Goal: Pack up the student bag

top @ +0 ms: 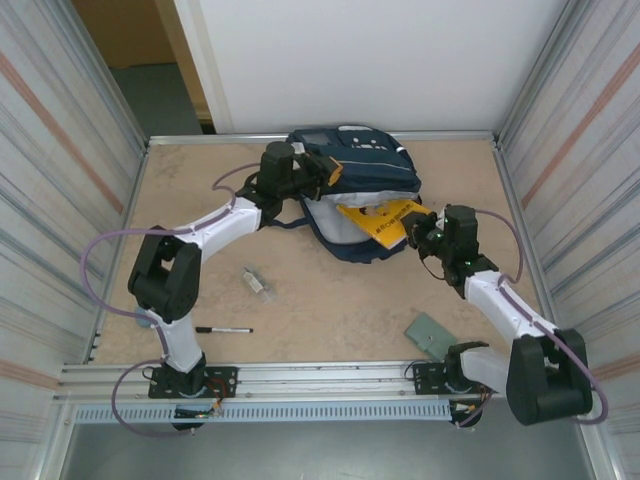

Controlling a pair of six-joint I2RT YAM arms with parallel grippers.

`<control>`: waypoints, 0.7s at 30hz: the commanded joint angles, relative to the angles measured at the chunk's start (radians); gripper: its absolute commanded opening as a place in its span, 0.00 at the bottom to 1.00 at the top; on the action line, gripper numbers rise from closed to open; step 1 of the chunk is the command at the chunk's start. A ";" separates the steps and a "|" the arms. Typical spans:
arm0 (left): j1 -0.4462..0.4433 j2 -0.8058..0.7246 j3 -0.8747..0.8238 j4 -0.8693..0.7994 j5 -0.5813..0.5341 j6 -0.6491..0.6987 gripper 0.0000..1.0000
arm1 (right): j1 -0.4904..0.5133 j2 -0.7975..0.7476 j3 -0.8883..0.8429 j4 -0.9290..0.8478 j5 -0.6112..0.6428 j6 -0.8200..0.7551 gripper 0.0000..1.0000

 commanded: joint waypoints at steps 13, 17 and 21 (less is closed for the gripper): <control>-0.092 -0.083 -0.100 0.227 -0.082 -0.133 0.00 | 0.111 0.227 0.054 0.406 0.345 0.100 0.00; -0.127 -0.088 -0.131 0.265 -0.131 -0.160 0.00 | 0.156 0.312 0.083 0.491 0.439 0.138 0.00; -0.141 -0.109 -0.159 0.290 -0.180 -0.179 0.00 | 0.188 0.419 0.114 0.594 0.491 0.150 0.00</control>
